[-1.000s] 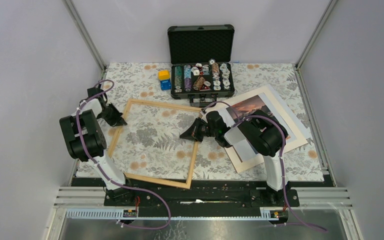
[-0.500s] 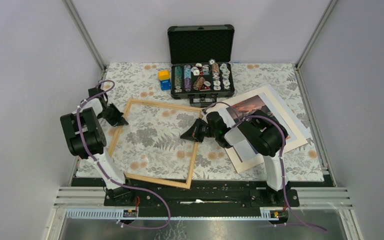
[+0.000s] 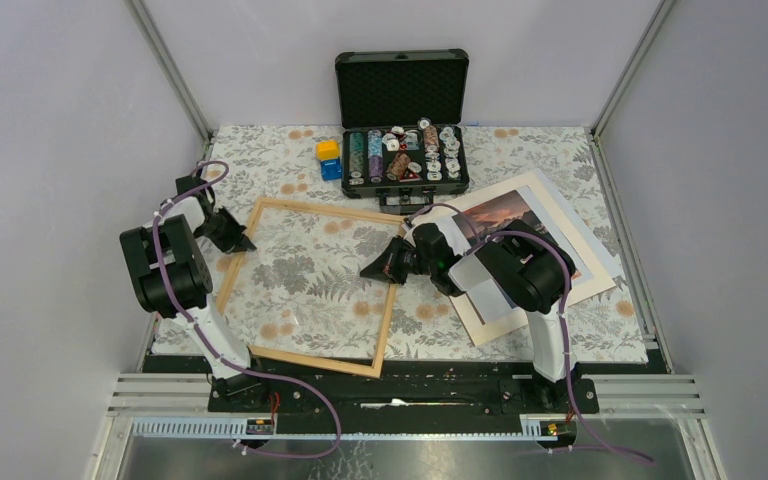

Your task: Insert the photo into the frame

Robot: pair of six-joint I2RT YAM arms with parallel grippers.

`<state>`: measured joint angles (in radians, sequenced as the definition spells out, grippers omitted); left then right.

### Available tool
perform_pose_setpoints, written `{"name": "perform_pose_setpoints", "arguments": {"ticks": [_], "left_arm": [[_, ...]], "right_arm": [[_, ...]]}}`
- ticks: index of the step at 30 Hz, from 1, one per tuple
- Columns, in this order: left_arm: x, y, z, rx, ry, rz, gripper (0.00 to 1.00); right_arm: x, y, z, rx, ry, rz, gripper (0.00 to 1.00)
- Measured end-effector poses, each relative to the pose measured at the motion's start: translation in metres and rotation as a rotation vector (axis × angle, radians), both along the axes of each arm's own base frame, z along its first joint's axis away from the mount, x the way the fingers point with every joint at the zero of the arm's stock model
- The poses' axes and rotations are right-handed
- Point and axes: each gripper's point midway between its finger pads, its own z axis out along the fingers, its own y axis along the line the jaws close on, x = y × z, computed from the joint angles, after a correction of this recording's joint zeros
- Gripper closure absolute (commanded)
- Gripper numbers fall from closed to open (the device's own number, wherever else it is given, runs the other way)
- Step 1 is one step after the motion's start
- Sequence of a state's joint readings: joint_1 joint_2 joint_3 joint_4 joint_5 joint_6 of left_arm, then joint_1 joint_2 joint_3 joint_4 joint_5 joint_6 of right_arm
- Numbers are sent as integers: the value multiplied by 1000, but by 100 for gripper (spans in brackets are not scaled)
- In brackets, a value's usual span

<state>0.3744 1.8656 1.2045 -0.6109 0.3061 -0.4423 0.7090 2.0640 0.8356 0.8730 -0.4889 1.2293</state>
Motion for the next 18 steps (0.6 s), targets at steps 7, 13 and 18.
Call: {"name": "perform_pose_setpoints", "arguments": {"ticks": [7,13,18], "left_arm": [[0,1,0,-6,-1,4,100],[-2,2,0,-11,5,10,100],[-4,2,2,-9,0,12,100]], "right_arm": [[-1,0,0,0,0,2,100],[-2,1,0,1,-1,5,100],[-2,1,0,1,0,5,99]]}}
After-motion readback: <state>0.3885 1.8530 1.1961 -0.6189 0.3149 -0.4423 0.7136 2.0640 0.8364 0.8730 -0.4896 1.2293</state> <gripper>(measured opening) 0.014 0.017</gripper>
